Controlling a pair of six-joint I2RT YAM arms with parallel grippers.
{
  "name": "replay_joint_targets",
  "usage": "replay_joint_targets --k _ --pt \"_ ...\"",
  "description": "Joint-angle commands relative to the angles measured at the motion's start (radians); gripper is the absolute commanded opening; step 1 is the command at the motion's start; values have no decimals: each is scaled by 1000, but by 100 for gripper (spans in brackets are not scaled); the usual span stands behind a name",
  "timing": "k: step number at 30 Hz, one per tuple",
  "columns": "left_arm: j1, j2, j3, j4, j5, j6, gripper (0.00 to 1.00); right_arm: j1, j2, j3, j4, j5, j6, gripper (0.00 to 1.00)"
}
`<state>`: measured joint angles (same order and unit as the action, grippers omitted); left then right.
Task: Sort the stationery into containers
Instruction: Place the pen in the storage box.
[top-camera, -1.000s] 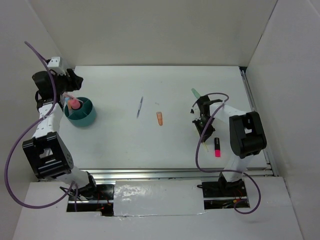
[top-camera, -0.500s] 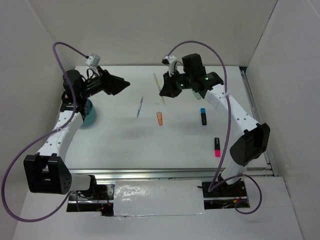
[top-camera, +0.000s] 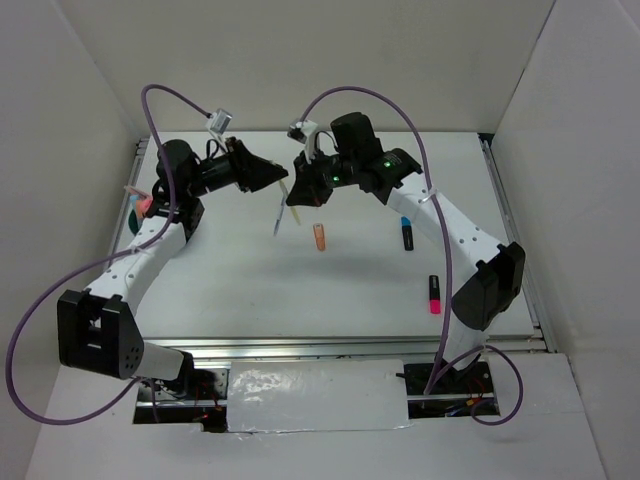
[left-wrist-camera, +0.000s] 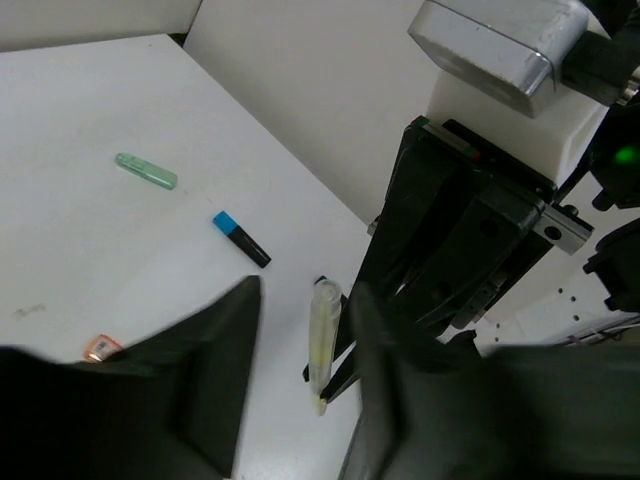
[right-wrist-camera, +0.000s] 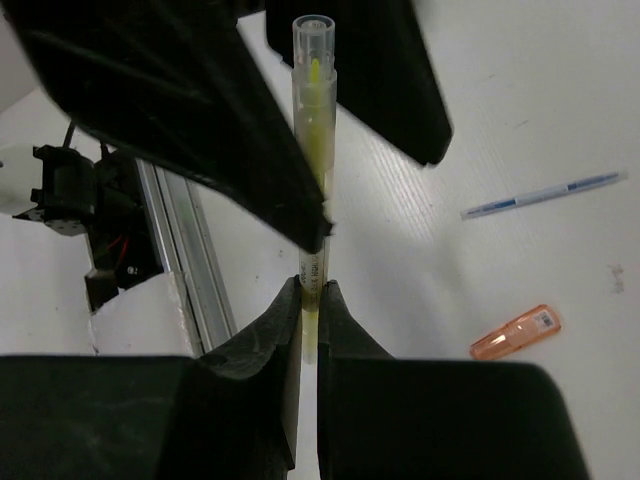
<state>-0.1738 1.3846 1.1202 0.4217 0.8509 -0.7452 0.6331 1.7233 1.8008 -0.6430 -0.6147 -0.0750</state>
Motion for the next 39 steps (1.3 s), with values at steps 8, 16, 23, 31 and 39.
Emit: replay_joint_targets --k 8,16,23,31,39 --pt "108 16 87 25 -38 -17 0 -12 -30 -7 63 12 50 54" --pt "397 60 273 -334 -413 570 0 -110 13 -50 80 55 132 59" --pt "496 148 225 -268 -536 734 0 -156 99 -38 98 113 161 58" --pt "514 198 162 -218 -564 788 0 -168 163 -31 105 153 136 58" --pt "520 223 118 -212 -569 791 2 -154 217 -12 111 174 139 58"
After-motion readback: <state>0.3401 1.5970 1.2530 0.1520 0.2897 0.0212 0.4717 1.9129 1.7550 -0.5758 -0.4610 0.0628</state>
